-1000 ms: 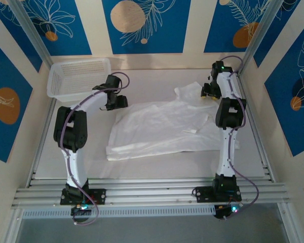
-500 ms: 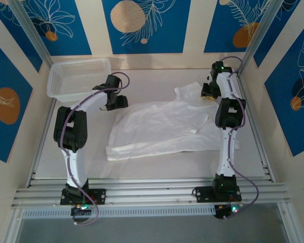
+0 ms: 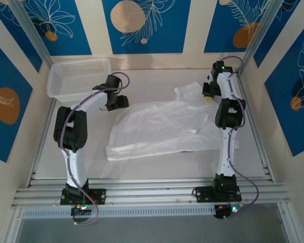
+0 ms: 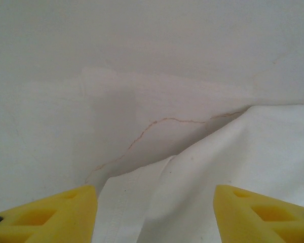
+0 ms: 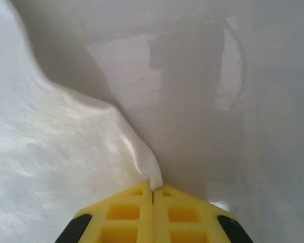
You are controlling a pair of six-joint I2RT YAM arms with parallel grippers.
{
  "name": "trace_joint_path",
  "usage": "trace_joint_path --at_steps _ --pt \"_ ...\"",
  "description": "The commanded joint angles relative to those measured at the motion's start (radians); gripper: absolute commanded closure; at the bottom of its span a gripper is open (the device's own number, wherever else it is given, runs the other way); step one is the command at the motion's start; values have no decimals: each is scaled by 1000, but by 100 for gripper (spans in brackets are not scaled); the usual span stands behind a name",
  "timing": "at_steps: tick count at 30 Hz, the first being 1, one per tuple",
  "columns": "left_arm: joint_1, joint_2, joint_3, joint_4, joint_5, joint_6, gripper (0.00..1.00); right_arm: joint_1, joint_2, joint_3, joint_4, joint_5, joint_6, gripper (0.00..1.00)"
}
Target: Fold the inside-out t-shirt
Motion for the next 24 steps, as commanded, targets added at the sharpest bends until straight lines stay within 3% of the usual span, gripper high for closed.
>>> trace_joint_path --at_steps 1,5,9,17,24 --pt "9 17 35 -51 6 6 39 -11 -52 17 -25 -78 26 100" --pt "8 90 136 -138 -8 9 49 -11 -151 5 -14 -109 58 100" --pt "-5 136 198 -164 -43 14 61 -10 -283 -170 74 -118 88 100" --pt "-35 239 284 -211 -92 76 57 -17 -490 -558 264 -128 108 100" --pt "-37 281 296 -246 -31 117 66 -44 -496 -612 279 -142 106 100"
